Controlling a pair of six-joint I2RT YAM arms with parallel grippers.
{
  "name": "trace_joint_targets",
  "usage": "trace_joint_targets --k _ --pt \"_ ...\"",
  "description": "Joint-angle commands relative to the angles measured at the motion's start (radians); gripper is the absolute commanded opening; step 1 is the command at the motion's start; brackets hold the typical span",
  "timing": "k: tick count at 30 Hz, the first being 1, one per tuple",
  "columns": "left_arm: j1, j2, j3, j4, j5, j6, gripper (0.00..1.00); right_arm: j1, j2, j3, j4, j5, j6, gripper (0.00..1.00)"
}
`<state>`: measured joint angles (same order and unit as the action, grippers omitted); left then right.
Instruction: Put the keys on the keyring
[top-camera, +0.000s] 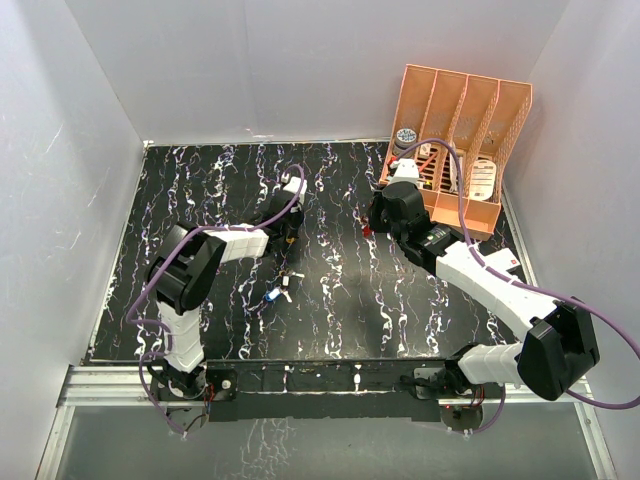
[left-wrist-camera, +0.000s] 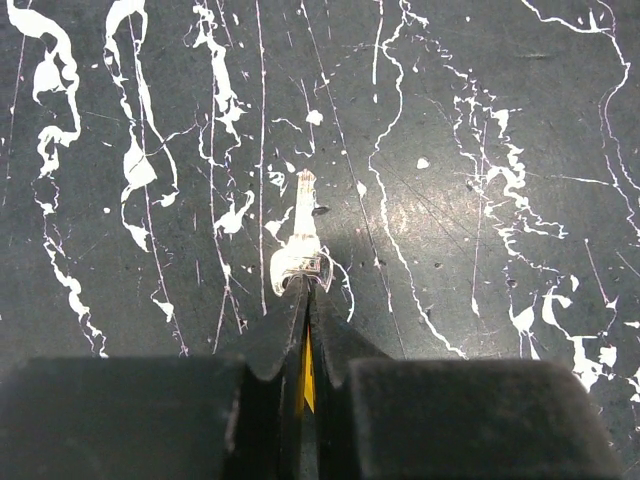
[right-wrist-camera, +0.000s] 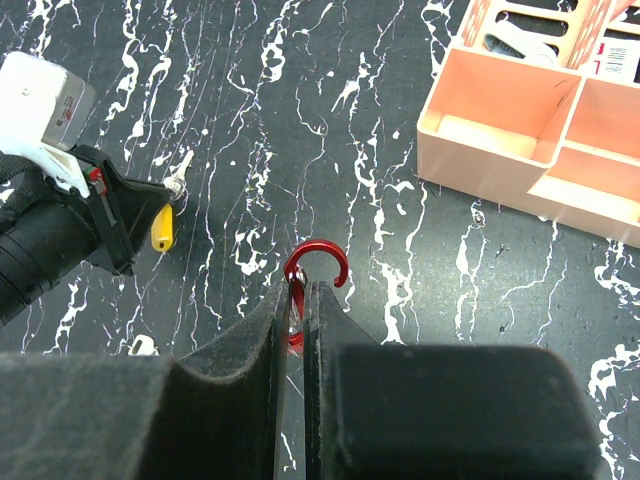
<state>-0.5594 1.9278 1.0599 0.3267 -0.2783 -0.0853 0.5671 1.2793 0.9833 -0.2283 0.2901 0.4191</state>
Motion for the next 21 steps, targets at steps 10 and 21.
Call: trace_joint_targets --k 10,21 --pt "-0.001 -0.104 -0.005 -0.012 -0.029 0.01 0.0 -0.005 -0.014 -0.002 0.055 0.017 -0.014 0.0" --pt "-0.002 -0.239 -0.037 -0.008 0.116 0.018 0.0 -0.005 -0.011 0.001 0.061 0.002 -0.013 0.0"
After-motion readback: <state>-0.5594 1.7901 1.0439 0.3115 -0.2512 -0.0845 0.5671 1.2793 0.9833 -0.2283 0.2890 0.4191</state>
